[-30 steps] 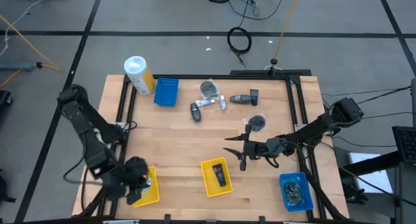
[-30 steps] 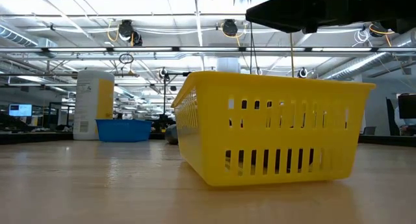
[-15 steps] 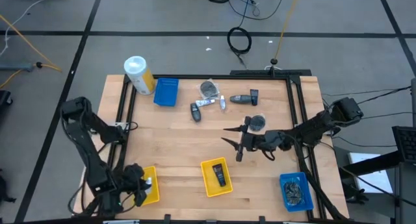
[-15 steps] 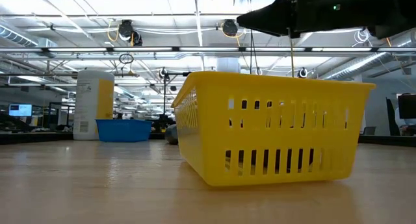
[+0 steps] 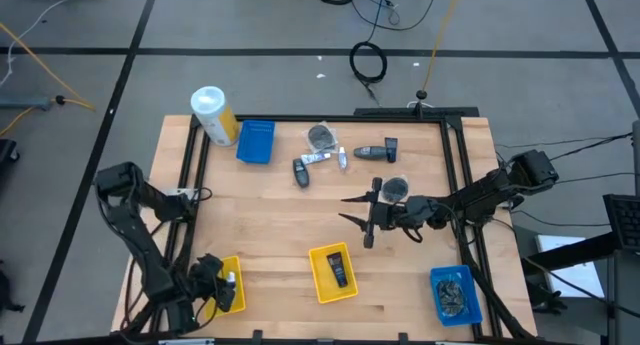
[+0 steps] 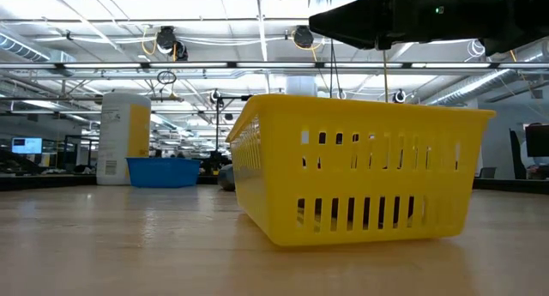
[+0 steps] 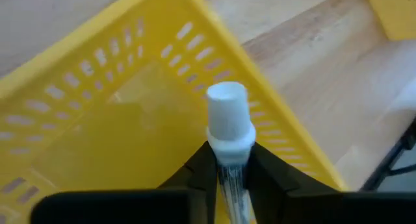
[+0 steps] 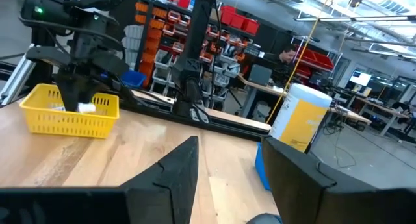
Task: Pick & Place Travel size toiletries
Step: Put the white toothpaste into the left yellow bin, then put the black deodorant into the top blue bin
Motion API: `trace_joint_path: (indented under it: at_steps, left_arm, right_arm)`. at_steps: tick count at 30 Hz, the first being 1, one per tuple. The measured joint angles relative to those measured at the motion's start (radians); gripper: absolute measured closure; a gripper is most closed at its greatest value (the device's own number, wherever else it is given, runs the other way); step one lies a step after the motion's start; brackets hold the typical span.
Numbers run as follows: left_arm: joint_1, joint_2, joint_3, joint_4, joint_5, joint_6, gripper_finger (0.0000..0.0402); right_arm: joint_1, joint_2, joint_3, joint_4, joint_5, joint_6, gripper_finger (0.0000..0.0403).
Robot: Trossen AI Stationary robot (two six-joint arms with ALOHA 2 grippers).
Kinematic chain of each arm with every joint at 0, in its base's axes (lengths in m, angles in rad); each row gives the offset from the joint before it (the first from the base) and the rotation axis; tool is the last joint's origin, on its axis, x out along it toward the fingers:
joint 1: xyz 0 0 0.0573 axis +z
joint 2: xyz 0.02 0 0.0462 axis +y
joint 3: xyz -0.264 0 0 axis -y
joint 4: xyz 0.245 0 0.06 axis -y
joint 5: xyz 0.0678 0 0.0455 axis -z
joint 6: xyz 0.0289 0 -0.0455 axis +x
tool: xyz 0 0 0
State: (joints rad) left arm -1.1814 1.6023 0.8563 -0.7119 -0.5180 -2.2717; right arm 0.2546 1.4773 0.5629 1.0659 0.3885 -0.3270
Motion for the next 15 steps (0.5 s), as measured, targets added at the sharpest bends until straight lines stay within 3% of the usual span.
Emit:
trace_joint_path:
  at_steps: [5, 10, 15]
  left_arm:
    - [0.000, 0.001, -0.046, 0.015, 0.049, -0.023, 0.0259]
    - [0.000, -0.031, -0.056, -0.002, 0.190, -0.035, 0.0194]
    - [0.006, -0.151, -0.052, -0.033, 0.128, 0.039, 0.0156]
  right_arm:
    - [0.000, 0.000, 0.000, -0.003, 0.000, 0.000, 0.0245]
    - [0.000, 0.000, 0.000, -0.008, 0.007, 0.000, 0.0243]
    - [0.000, 0.000, 0.000, -0.012, 0.008, 0.000, 0.0247]
